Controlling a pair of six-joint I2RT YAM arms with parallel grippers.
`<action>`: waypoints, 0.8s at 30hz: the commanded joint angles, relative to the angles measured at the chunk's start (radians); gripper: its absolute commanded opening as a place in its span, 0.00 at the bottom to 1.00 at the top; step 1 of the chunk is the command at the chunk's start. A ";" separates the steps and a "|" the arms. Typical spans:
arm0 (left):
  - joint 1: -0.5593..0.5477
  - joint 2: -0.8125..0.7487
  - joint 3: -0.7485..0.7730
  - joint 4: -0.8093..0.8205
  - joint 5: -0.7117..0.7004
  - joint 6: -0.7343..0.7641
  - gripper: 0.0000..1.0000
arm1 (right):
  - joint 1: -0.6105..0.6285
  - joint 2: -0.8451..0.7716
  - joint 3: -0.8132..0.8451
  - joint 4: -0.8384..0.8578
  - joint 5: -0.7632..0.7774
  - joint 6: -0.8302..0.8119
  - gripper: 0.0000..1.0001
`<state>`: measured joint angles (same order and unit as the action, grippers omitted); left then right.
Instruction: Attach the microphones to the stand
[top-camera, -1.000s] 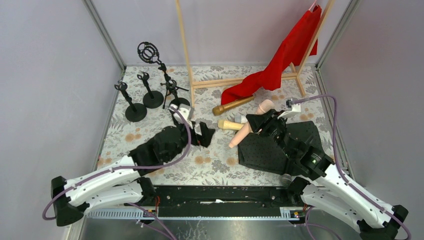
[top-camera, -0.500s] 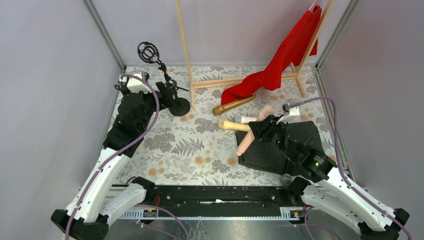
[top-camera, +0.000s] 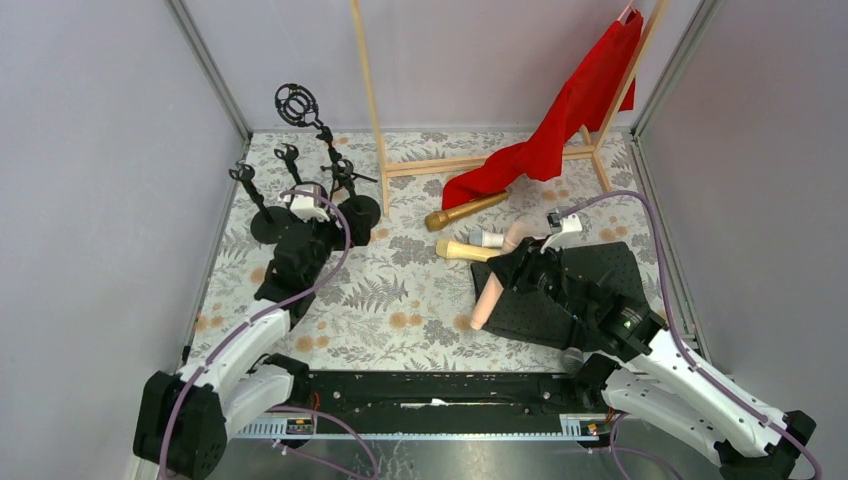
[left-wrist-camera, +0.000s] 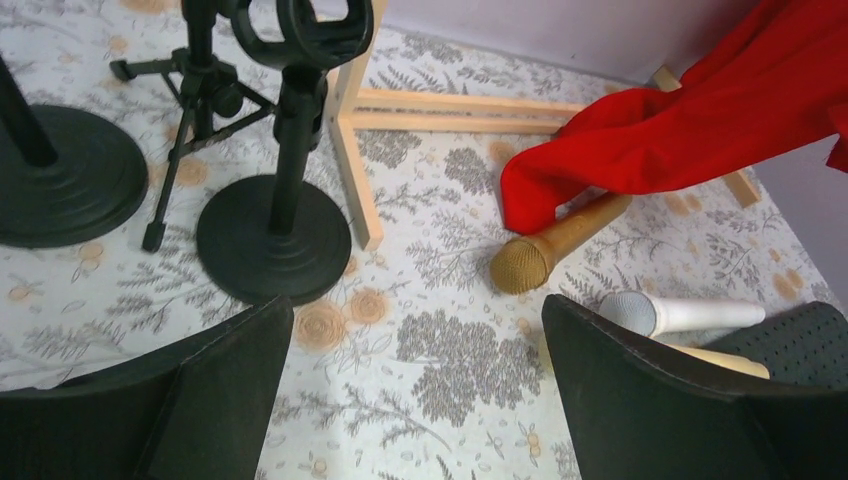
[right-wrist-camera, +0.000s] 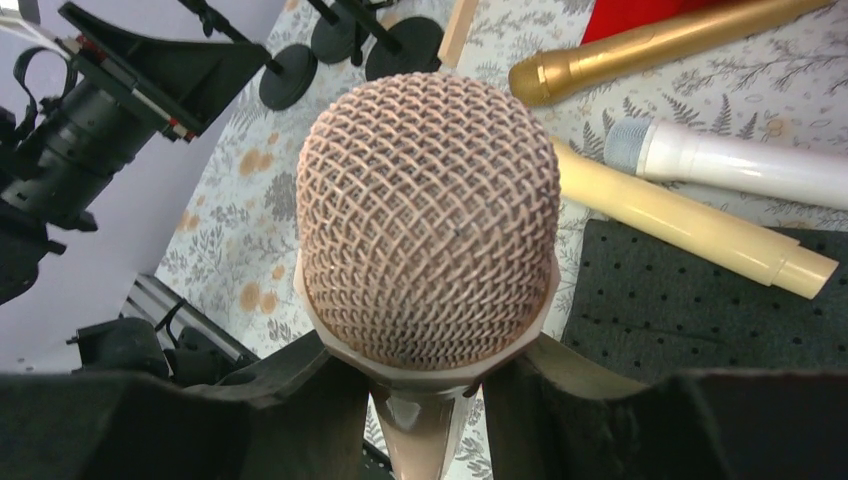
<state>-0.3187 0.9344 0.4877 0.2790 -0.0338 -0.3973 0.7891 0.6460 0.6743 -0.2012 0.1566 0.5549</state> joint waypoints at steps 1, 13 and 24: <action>0.006 0.082 -0.070 0.390 0.029 0.041 0.99 | -0.001 0.021 0.034 -0.006 -0.069 -0.010 0.00; 0.077 0.435 -0.179 1.020 0.202 0.221 0.97 | -0.001 0.027 0.137 -0.153 -0.120 -0.047 0.00; 0.201 0.698 -0.121 1.311 0.402 0.185 0.88 | -0.001 -0.018 0.182 -0.252 -0.082 -0.048 0.00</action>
<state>-0.1352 1.5742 0.3161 1.3796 0.2646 -0.2077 0.7891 0.6338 0.7887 -0.4351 0.0616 0.5266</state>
